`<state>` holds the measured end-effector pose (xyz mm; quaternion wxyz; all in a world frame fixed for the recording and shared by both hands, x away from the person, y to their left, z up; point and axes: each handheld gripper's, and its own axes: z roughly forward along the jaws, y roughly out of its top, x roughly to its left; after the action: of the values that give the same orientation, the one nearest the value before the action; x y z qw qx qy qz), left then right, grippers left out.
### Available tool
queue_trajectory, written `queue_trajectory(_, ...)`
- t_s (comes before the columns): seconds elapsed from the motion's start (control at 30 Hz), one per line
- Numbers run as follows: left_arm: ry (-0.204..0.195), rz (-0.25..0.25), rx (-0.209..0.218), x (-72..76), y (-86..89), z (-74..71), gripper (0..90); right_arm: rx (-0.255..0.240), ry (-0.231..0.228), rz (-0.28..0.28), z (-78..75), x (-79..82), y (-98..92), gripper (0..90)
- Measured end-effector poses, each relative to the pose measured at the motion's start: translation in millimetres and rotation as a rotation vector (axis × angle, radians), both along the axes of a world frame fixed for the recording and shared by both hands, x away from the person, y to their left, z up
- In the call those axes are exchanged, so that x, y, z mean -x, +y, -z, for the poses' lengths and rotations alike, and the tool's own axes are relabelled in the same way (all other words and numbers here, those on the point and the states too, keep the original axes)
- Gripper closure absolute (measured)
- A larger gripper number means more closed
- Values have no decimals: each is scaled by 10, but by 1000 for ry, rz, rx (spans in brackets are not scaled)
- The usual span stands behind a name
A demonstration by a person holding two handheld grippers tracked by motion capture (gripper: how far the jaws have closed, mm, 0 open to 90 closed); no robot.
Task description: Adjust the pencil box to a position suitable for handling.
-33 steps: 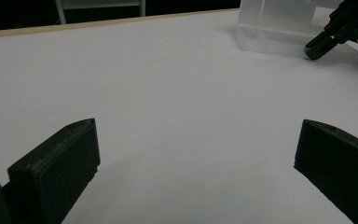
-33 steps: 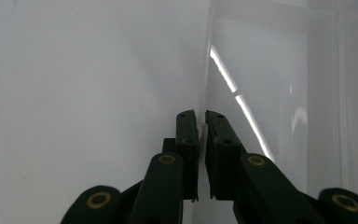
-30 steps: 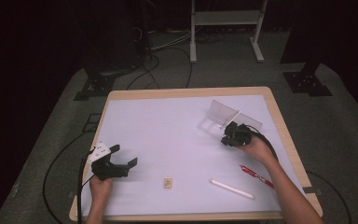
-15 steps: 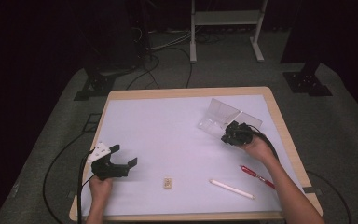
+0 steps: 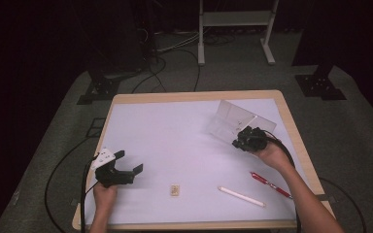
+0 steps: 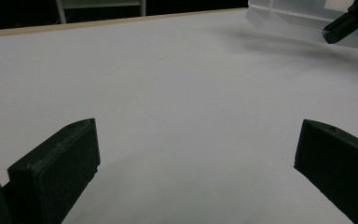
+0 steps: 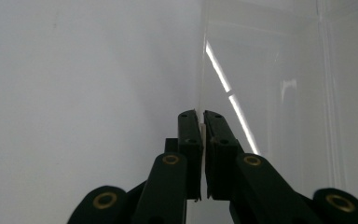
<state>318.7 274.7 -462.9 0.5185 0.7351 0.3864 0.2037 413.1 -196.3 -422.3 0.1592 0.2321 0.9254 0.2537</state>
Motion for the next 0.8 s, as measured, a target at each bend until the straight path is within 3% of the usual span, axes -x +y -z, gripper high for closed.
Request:
queue_trajectory(0.47, 4, -1, -2, -6, -1, 1, 0, -11, -21, -66, -137, 129, 141, 858)
queue_trajectory(0.8, 1, 1, -2, -4, 0, 0, 0, -13, -18, -111, -151, 216, 281, 858)
